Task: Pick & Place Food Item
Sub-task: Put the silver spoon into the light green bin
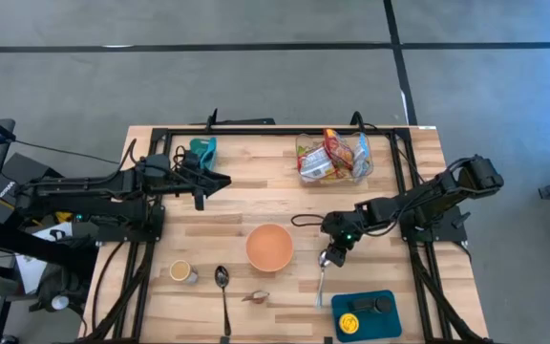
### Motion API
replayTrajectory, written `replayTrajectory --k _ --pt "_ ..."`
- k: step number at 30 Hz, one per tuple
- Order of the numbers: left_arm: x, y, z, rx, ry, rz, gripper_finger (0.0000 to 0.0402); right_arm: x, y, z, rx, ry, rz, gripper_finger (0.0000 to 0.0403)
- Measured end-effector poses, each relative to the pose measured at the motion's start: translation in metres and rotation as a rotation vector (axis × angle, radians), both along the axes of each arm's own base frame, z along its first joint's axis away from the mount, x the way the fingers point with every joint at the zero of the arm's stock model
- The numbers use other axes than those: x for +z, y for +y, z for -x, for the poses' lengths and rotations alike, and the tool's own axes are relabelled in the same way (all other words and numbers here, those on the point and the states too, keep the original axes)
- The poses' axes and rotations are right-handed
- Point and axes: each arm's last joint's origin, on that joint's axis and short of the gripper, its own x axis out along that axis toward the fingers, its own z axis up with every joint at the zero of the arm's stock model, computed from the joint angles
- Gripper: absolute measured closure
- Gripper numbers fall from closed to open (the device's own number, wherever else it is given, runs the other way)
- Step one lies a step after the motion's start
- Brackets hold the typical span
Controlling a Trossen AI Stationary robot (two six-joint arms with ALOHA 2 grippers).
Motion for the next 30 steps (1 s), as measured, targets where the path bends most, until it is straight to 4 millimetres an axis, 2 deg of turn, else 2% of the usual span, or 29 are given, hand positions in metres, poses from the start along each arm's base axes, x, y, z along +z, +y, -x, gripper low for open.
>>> replayTrajectory --k 12,30 --pt "0.000 0.000 0.000 0.000 0.000 0.000 0.0335 -0.001 -0.012 0.000 -0.023 0.017 0.015 0.0290" --pt "0.000 0.000 0.000 0.000 0.000 0.000 0.0335 -0.003 -0.017 0.004 0.029 0.086 -0.112 0.0290"
